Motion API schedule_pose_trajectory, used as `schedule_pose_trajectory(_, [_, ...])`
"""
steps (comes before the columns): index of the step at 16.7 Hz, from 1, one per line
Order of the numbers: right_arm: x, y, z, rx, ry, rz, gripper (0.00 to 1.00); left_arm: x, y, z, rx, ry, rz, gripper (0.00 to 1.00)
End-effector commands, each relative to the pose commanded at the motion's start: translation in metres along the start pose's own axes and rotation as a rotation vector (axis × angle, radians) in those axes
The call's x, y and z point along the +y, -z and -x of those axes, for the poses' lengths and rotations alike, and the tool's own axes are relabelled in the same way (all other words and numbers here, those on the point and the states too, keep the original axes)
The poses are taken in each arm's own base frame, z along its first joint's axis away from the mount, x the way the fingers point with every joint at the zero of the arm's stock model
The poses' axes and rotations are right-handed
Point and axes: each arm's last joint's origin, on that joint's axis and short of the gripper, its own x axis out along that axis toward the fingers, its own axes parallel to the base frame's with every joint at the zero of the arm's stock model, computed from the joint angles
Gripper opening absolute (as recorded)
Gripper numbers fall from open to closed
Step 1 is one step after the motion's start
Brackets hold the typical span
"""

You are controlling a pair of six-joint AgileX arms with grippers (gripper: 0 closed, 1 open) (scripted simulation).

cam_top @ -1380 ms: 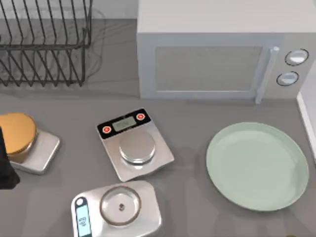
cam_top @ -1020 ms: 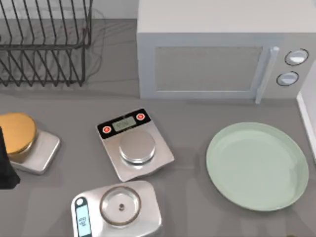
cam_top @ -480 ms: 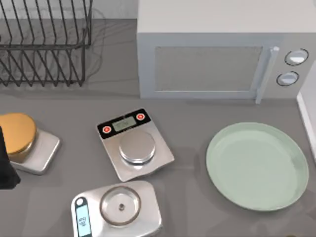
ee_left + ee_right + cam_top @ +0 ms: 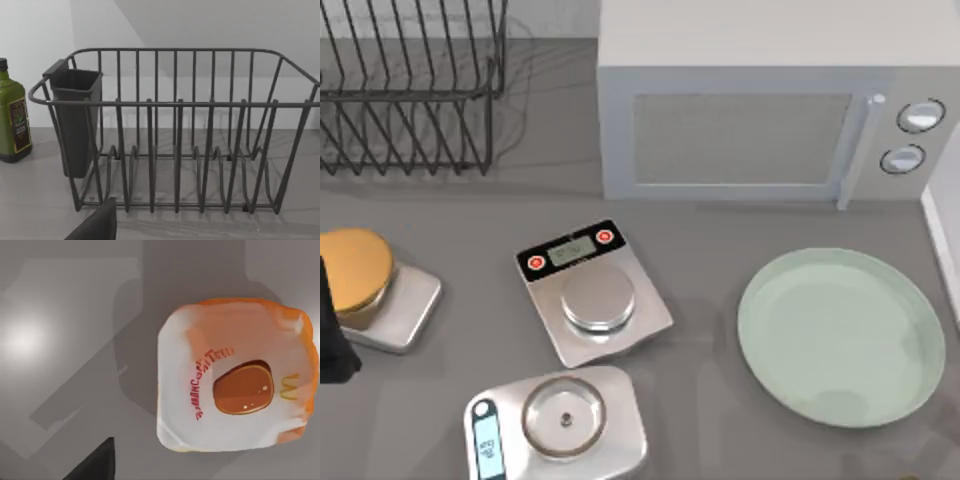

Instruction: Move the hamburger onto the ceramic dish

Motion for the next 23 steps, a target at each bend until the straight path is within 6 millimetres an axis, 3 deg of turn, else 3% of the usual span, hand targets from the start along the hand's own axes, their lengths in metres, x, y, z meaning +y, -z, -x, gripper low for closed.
schedule_pose_trajectory(8, [-0.002, -0.002, -0.005, 0.022, -0.025, 0.020, 1.00, 0.000, 0.000, 0.000, 0.000, 0.000, 0.000, 1.00])
schedule_pose_trajectory(17, [-0.002, -0.002, -0.076, 0.020, -0.022, 0.021, 1.00, 0.000, 0.000, 0.000, 0.000, 0.000, 0.000, 1.00])
schedule_pose_trajectory(22, [-0.001, -0.001, -0.080, 0.022, -0.024, 0.021, 1.00, 0.000, 0.000, 0.000, 0.000, 0.000, 0.000, 1.00])
schedule_pose_trajectory(23, [-0.001, -0.001, -0.080, 0.022, -0.024, 0.021, 0.92, 0.000, 0.000, 0.000, 0.000, 0.000, 0.000, 1.00])
